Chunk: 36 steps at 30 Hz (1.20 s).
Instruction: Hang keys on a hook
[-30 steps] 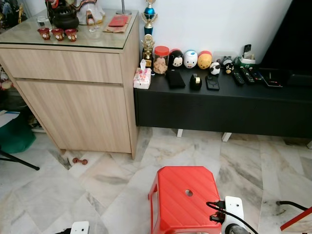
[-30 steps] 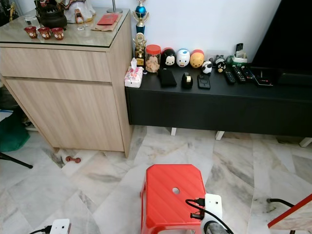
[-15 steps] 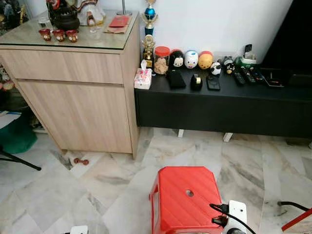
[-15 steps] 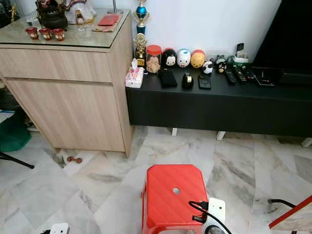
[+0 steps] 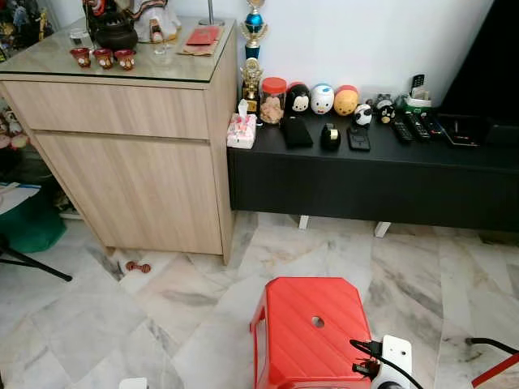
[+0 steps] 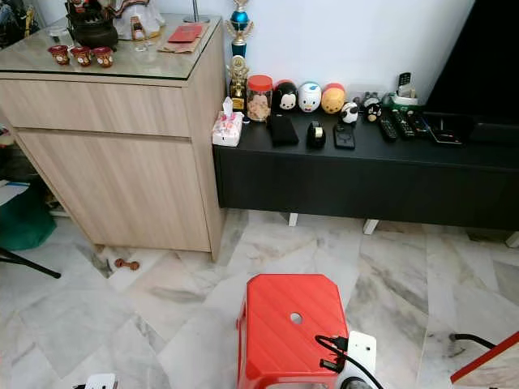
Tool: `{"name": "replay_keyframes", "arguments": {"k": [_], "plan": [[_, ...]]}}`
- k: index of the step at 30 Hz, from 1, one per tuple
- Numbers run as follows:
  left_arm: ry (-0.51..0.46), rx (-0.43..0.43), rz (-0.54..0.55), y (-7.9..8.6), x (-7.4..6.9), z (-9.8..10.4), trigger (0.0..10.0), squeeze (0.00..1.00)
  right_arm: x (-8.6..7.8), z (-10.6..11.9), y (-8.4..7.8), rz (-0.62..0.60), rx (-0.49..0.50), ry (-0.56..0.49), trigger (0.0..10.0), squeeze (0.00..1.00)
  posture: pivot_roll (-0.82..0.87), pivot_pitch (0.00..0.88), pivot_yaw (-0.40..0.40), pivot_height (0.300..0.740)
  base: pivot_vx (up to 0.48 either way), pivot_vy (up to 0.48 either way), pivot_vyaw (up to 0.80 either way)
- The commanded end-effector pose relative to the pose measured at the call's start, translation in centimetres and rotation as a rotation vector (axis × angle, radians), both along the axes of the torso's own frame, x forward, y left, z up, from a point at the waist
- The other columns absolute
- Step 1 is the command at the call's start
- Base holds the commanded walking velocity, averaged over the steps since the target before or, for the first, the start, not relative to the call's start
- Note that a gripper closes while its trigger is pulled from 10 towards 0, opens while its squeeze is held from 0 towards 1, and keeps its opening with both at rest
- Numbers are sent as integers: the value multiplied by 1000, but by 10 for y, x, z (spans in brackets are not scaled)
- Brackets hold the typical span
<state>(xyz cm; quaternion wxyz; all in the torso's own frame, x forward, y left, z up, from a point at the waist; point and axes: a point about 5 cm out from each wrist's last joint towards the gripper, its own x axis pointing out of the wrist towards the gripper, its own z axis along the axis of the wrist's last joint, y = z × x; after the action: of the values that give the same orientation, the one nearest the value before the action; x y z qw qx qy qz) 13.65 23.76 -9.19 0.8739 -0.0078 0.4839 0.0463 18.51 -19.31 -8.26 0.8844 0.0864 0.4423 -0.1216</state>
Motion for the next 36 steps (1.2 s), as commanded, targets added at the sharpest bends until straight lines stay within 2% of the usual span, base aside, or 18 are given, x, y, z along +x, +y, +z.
{"name": "replay_keyframes", "arguments": {"k": [1,17,36], "plan": [[30,2,-7,0,-4,-2,10000,0,3,2,-4,18,-14,0,10000,0,17,0,-58,740,0,0,0],[31,-1,-13,0,-2,-1,10000,0,5,3,-4,24,-15,-5,10000,0,16,0,-58,740,0,0,0],[33,-1,-14,1,-2,-1,10000,0,5,3,-3,31,-11,-4,10000,0,21,0,-59,740,-263,0,0]]}}
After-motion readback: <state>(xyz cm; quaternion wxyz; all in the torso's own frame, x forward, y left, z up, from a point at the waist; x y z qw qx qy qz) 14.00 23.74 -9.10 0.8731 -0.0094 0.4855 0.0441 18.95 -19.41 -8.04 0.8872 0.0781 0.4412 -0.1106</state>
